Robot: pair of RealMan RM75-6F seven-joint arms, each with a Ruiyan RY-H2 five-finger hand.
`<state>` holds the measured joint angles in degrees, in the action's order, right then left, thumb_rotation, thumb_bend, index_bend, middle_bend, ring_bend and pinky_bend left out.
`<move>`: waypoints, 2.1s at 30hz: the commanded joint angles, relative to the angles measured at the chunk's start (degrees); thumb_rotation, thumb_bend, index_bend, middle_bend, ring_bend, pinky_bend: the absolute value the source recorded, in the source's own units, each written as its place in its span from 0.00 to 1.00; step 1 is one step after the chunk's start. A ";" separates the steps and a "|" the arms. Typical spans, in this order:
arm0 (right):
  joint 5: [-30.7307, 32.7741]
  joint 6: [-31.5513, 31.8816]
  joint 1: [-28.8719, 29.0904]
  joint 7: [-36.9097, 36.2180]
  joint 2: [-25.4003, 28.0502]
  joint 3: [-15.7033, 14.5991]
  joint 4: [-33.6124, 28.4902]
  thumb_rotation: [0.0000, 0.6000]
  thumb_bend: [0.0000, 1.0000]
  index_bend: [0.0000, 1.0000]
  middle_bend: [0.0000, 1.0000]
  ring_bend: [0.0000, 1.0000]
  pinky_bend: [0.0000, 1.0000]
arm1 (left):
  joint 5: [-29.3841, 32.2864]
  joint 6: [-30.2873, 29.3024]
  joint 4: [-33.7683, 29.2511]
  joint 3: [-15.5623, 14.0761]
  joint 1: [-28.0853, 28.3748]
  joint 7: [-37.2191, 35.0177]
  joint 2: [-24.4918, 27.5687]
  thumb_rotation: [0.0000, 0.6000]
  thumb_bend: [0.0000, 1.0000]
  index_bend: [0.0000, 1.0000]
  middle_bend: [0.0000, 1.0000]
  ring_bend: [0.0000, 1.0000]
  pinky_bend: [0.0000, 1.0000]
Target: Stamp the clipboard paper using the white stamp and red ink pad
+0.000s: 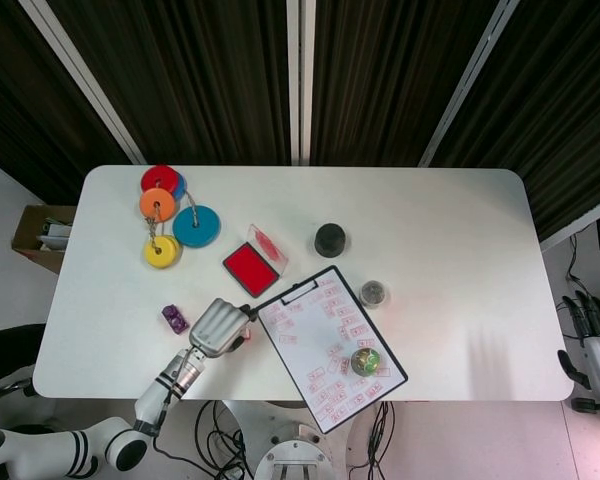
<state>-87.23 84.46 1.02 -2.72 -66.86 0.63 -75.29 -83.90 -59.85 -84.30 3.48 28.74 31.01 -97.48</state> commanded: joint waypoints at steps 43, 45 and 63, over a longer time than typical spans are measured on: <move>0.58 -2.07 0.41 1.16 -0.50 -0.39 -0.11 1.00 0.27 0.00 0.00 0.00 0.00 | -0.68 -1.95 1.65 -2.66 1.57 -4.56 0.70 1.00 0.31 0.55 0.60 0.93 1.00; 0.68 -2.21 0.44 1.25 -0.47 -0.38 -0.17 1.00 0.27 0.00 0.00 0.00 0.00 | -0.47 -1.83 1.82 -2.70 1.60 -5.05 0.58 1.00 0.33 0.56 0.61 0.93 1.00; 0.58 -2.07 0.46 1.69 -0.47 -0.37 -0.47 1.00 0.27 0.00 0.00 0.00 0.00 | 1.13 -1.68 -1.57 -0.42 2.17 -16.54 3.29 1.00 0.36 0.64 0.68 0.95 1.00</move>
<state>-86.65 82.39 1.48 -1.02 -67.33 0.26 -75.77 -82.68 -61.34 -85.33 2.70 30.78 15.57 -94.76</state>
